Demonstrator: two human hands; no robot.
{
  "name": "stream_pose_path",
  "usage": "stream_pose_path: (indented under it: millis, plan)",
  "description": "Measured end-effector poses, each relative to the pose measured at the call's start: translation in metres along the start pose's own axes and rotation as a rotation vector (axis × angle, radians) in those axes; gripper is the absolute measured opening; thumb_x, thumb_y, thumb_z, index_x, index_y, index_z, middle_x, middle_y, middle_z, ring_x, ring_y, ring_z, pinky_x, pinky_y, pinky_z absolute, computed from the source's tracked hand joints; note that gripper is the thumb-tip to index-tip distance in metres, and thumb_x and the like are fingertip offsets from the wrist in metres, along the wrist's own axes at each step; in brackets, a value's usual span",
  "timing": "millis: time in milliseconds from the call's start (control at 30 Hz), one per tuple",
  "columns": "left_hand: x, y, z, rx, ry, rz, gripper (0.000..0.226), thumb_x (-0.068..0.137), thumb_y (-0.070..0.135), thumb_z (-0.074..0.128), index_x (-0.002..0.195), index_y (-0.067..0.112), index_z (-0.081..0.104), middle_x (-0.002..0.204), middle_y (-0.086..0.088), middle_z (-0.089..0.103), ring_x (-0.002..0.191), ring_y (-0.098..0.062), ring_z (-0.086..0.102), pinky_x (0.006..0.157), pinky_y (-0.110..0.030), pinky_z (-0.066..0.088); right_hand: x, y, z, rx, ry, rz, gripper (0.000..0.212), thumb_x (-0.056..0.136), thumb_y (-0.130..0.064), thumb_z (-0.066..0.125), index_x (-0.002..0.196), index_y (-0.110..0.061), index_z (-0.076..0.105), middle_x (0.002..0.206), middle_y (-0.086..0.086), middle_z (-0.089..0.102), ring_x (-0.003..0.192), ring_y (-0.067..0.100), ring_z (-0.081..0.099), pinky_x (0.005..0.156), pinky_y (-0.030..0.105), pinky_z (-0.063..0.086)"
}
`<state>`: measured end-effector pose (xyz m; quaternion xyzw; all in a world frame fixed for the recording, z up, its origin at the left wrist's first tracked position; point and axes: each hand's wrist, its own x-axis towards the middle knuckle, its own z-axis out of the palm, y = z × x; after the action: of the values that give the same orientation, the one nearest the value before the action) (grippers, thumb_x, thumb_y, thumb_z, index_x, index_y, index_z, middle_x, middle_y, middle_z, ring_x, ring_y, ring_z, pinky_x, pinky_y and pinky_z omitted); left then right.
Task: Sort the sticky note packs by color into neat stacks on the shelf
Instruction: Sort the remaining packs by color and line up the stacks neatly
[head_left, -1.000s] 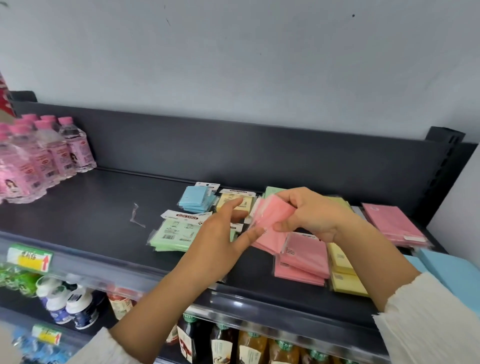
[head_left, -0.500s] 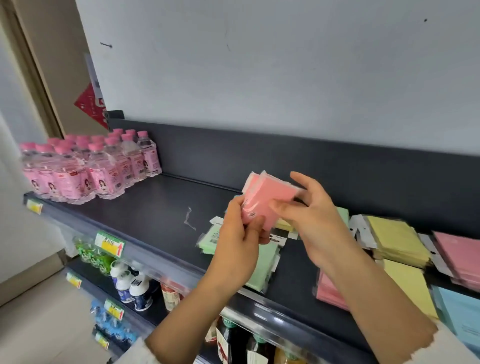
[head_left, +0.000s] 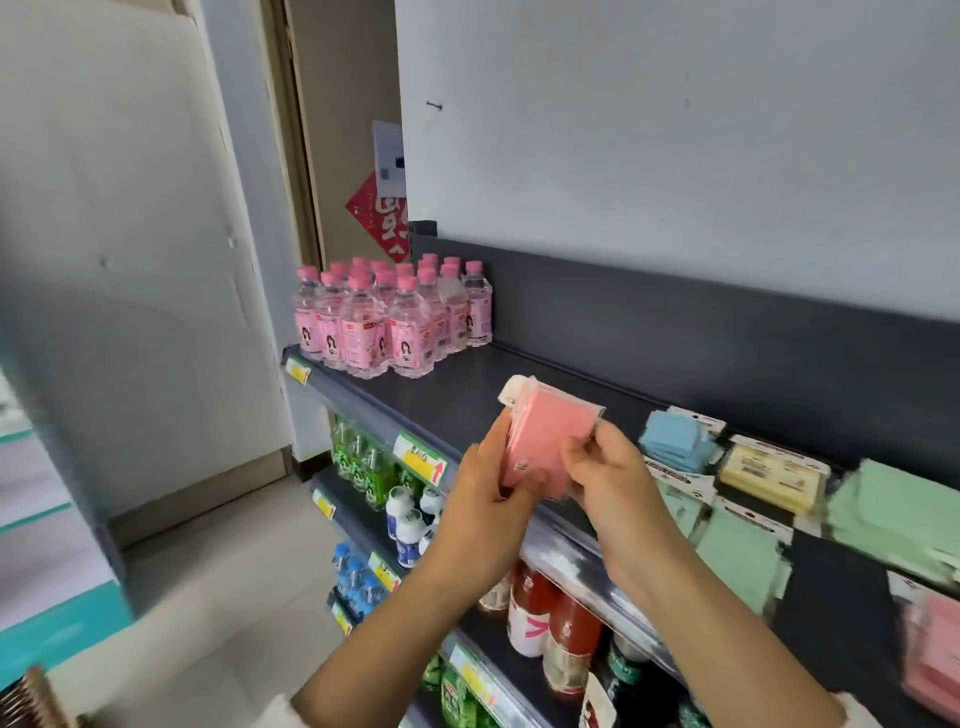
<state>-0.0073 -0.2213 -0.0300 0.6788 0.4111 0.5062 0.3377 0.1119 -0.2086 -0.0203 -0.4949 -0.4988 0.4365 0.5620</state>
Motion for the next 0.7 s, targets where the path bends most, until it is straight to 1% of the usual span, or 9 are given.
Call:
stream_pose_path:
  millis: [67,100,167,233,300,333,467,600,700]
  plan:
    - [0.004,-0.017,-0.03,0.042,-0.025,-0.011,0.046,0.091,0.023,0.056,0.126,0.051,0.045,0.098,-0.011,0.054,0.074,-0.013,0.048,0.068,-0.023,0.038,0.003,0.003,0.026,0.012,-0.004,0.003,0.02,0.097,-0.013,0.047,0.114,-0.015,0.058,0.107,0.004,0.067,0.099,0.018,0.064,0.092,0.041,0.052]
    - [0.006,-0.025,-0.047,0.059,-0.038,-0.012,0.043,0.091,0.025,0.058,0.125,0.049,0.047,0.097,-0.011,0.051,0.073,-0.014,0.047,0.068,-0.022,0.038,0.004,0.005,0.04,0.037,-0.001,0.0,0.02,0.097,-0.011,0.048,0.114,-0.012,0.058,0.107,0.005,0.068,0.099,0.019,0.065,0.091,0.04,0.052]
    - [0.01,-0.042,-0.085,0.118,-0.069,0.004,0.037,0.092,0.027,0.058,0.124,0.043,0.049,0.096,-0.007,0.048,0.075,-0.011,0.047,0.068,-0.016,0.037,0.008,0.009,0.075,0.09,0.012,-0.006,0.02,0.095,-0.006,0.049,0.112,-0.009,0.06,0.103,0.006,0.069,0.096,0.019,0.066,0.089,0.037,0.054]
    - [0.016,-0.057,-0.119,0.167,-0.093,0.022,0.033,0.092,0.028,0.057,0.123,0.037,0.049,0.095,-0.003,0.046,0.072,-0.002,0.045,0.064,-0.008,0.035,0.011,0.013,0.109,0.104,0.024,-0.02,0.019,0.094,-0.002,0.049,0.105,-0.012,0.061,0.095,0.0,0.07,0.087,0.012,0.067,0.081,0.029,0.055]
    - [0.025,-0.072,-0.15,0.195,-0.113,0.039,0.033,0.094,0.029,0.054,0.125,0.035,0.047,0.094,0.0,0.046,0.072,0.004,0.043,0.064,-0.005,0.034,0.017,0.017,0.141,0.11,0.057,-0.035,0.02,0.094,0.0,0.049,0.102,-0.014,0.061,0.091,-0.005,0.07,0.082,0.006,0.066,0.075,0.022,0.055]
    - [0.03,-0.078,-0.163,0.199,-0.113,0.042,0.034,0.095,0.029,0.052,0.128,0.035,0.046,0.095,0.001,0.047,0.075,0.005,0.043,0.066,-0.005,0.033,0.02,0.019,0.154,0.117,0.075,-0.037,0.021,0.093,0.0,0.049,0.102,-0.014,0.061,0.092,-0.005,0.07,0.082,0.005,0.066,0.076,0.021,0.054]
    - [0.047,-0.098,-0.194,0.172,-0.136,0.042,0.032,0.096,0.031,0.049,0.127,0.036,0.048,0.1,0.004,0.052,0.083,-0.005,0.05,0.068,-0.007,0.035,0.036,0.021,0.186,0.095,0.153,-0.022,0.021,0.094,-0.002,0.049,0.112,-0.01,0.059,0.102,0.0,0.069,0.094,0.014,0.065,0.085,0.032,0.053]
    - [0.061,-0.114,-0.206,0.158,-0.15,0.041,0.037,0.096,0.033,0.048,0.133,0.03,0.048,0.103,0.007,0.053,0.078,-0.001,0.051,0.067,-0.009,0.039,0.051,0.022,0.204,0.052,0.2,-0.007,0.018,0.095,-0.005,0.05,0.105,-0.016,0.059,0.099,-0.001,0.068,0.091,0.015,0.064,0.08,0.031,0.053]
    - [0.076,-0.119,-0.208,0.092,-0.148,0.023,0.048,0.096,0.032,0.049,0.142,0.032,0.035,0.101,0.011,0.054,0.07,0.005,0.053,0.06,-0.008,0.042,0.067,0.021,0.21,0.012,0.226,-0.005,0.016,0.095,-0.006,0.05,0.101,-0.018,0.06,0.099,0.001,0.068,0.092,0.018,0.065,0.082,0.037,0.053]
